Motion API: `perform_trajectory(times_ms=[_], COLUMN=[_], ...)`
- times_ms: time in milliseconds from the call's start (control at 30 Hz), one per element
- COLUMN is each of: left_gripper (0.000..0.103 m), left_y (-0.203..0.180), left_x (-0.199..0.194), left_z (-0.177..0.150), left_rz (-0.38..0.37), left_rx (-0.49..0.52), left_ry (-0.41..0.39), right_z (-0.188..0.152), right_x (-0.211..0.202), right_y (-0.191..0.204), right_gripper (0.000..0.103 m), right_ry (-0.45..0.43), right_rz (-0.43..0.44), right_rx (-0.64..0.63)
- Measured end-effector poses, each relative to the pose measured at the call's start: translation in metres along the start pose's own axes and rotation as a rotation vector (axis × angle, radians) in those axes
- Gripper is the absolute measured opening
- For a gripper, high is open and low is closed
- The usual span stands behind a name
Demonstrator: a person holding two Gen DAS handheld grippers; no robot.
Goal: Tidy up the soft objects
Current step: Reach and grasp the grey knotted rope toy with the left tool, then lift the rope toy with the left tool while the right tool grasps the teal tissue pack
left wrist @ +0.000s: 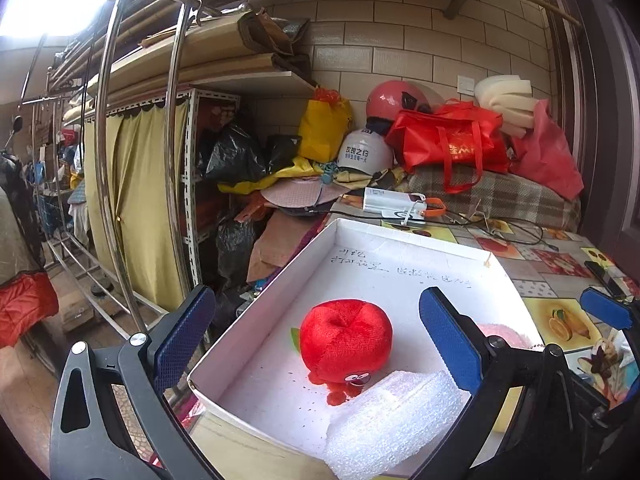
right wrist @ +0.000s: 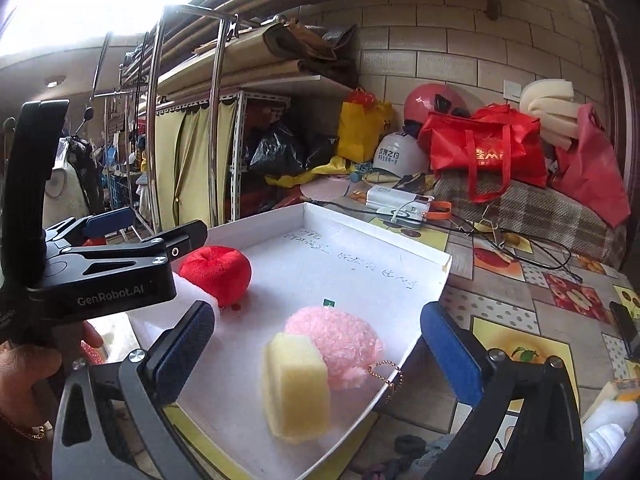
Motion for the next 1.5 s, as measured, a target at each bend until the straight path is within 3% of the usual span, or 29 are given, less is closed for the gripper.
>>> perform_trajectory(times_ms=[133,200,367,500,600,700,833,933,1033,1133,1167,1267,1367,1500], left_gripper=[0.103,0.103,0.103,0.103,0.103,0.103,0.103,0.102,0.095,0.093,0.088,0.060,0.029,0.026], left_y=[-0.009,-0.020,-0.079,-0.151,-0.196,-0.224,-0.237,-0.244,-0.254,-0.257,-0.256,-0.252,-0.255,-0.270], left_x=[-0.007,-0.011,-0.032,-0.056,-0.063,-0.055,-0.030,-0.024,-0.021,-0.017,-0.016,-0.013,-0.019,-0.033], left_z=[-0.001,-0.005,-0.025,-0.046,-0.062,-0.072,-0.088,-0.094,-0.104,-0.110,-0.110,-0.106,-0.106,-0.112], left_rz=[0.023,-0.010,-0.229,-0.407,-0.519,-0.531,-0.480,-0.439,-0.403,-0.381,-0.389,-0.403,-0.413,-0.439], left_rx=[0.036,0.050,0.108,0.286,0.399,0.470,0.487,0.516,0.581,0.611,0.599,0.560,0.581,0.652], left_ry=[-0.027,-0.018,0.051,0.101,0.178,0.252,0.390,0.408,0.436,0.459,0.467,0.478,0.459,0.429], right_z=[-0.006,-0.012,-0.038,-0.062,-0.084,-0.101,-0.116,-0.123,-0.129,-0.129,-0.129,-0.125,-0.128,-0.123], right_x=[-0.022,-0.038,-0.076,-0.108,-0.118,-0.119,-0.102,-0.087,-0.075,-0.068,-0.066,-0.070,-0.081,-0.107], right_y=[-0.006,-0.012,-0.051,-0.112,-0.148,-0.167,-0.166,-0.163,-0.167,-0.172,-0.173,-0.169,-0.168,-0.179], right_gripper=[0.103,0.103,0.103,0.103,0.103,0.103,0.103,0.103,0.103,0.103,0.103,0.080,0.078,0.078], right_ry=[-0.029,-0.037,0.021,0.080,0.185,0.275,0.394,0.469,0.527,0.543,0.548,0.525,0.516,0.431], right_rz=[-0.008,-0.011,-0.009,0.021,0.041,0.076,0.130,0.086,0.056,0.017,0.013,0.020,0.040,0.058], right_rx=[0.001,-0.010,-0.020,0.089,0.134,0.194,0.223,0.199,0.205,0.193,0.179,0.144,0.138,0.187])
Point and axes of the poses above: each gripper's, at about its wrist camera, not at the fingertips, and x roughly the way its jaws point, y to its left, z to its top, the point moved 6 cm from there along x, roughly the way its jaws point, and after that the axes turned 5 degrees about y, right-handed, at the moved point
